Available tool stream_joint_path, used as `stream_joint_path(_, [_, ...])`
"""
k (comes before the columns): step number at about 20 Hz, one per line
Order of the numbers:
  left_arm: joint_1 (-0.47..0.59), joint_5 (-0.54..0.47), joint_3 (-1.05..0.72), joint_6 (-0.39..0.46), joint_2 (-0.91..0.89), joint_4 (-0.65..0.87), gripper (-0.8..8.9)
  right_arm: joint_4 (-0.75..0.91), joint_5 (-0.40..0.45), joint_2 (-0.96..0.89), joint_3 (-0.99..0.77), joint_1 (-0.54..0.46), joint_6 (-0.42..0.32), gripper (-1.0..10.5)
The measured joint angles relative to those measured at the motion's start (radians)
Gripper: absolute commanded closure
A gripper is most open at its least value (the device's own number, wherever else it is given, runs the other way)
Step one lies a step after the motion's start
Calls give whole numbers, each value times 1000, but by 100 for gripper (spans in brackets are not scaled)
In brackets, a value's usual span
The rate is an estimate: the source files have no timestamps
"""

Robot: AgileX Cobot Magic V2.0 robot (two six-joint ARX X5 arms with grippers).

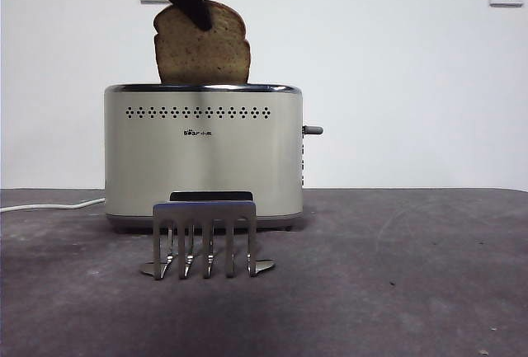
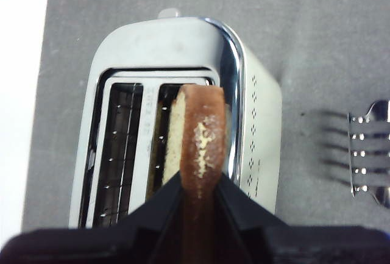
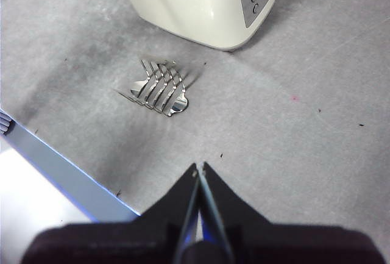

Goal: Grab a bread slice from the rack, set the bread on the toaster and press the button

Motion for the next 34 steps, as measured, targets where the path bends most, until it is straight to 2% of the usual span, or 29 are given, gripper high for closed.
stream_joint_path(3, [18, 7, 4, -42, 8, 50, 495, 5, 0, 12, 0, 0, 0, 958])
stream_joint_path(4, [24, 2, 4, -53, 15, 70, 471, 9, 1, 17, 0, 0, 0, 958])
stream_joint_path(11, [39, -11, -3, -118, 41, 124, 466, 113, 1, 74, 0, 0, 0, 958])
stream_joint_path(15, [39, -12, -3, -253, 15, 151, 466, 267, 0, 146, 0, 0, 36, 958])
stream_joint_path(18, [39, -11, -3, -402, -51, 143, 466, 426, -3, 222, 0, 0, 111, 958])
stream_joint_path(19, [39, -5, -3, -465, -83, 126, 467, 485, -25, 258, 0, 0, 143, 958])
stream_joint_path(22, [39, 21, -3, -626, -172, 45, 467, 661, -166, 374, 0, 0, 245, 959])
stream_joint_path(25, [39, 133, -3, -731, -258, -67, 467, 856, -213, 496, 0, 2, 365, 959])
stream_joint_path(26, [39, 172, -3, -750, -285, -101, 467, 906, -220, 541, 6, 6, 404, 959])
stream_joint_path(29, [39, 240, -3, -768, -332, -154, 467, 944, -228, 637, 51, 7, 460, 959])
stream_joint_path(34, [39, 332, -3, -778, -389, -219, 467, 945, -228, 790, 161, 32, 491, 959])
